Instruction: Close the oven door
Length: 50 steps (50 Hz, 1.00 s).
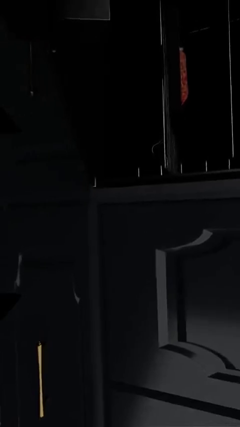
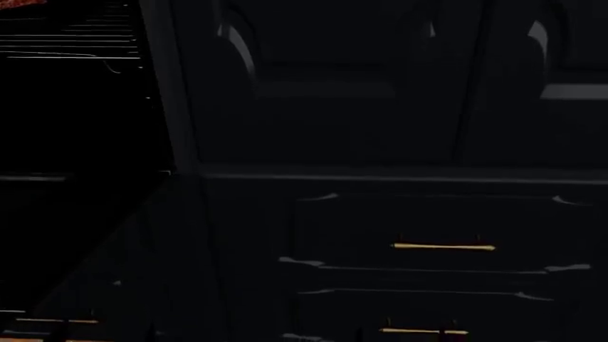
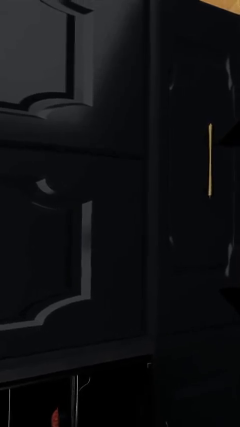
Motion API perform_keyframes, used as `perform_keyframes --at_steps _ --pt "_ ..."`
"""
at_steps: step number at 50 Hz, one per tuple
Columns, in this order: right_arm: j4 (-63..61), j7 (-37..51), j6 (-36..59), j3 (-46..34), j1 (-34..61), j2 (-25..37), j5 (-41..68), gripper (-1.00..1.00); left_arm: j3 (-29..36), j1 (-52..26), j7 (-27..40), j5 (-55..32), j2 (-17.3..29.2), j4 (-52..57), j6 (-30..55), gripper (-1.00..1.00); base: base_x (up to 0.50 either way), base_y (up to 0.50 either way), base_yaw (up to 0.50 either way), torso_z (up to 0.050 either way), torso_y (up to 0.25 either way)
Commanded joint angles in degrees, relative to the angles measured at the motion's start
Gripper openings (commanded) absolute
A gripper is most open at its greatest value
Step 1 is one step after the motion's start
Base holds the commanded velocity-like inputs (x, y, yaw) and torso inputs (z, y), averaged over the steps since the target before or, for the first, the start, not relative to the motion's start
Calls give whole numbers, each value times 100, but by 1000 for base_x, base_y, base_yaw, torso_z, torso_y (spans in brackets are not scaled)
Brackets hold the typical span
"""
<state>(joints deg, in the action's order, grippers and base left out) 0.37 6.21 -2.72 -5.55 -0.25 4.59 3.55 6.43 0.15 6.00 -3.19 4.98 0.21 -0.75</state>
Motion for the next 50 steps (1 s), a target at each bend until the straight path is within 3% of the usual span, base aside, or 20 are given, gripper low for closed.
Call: perform_keyframes --at_steps 1,50 --pt "32 117 -24 -92 17 75 47 100 124 -13 89 -26 85 -28 -16 100 0 0 0 -50 0" --pt "62 317 -143 -380 52 320 341 100 360 -14 409 -231 294 8 -103 100 0 0 0 -50 0"
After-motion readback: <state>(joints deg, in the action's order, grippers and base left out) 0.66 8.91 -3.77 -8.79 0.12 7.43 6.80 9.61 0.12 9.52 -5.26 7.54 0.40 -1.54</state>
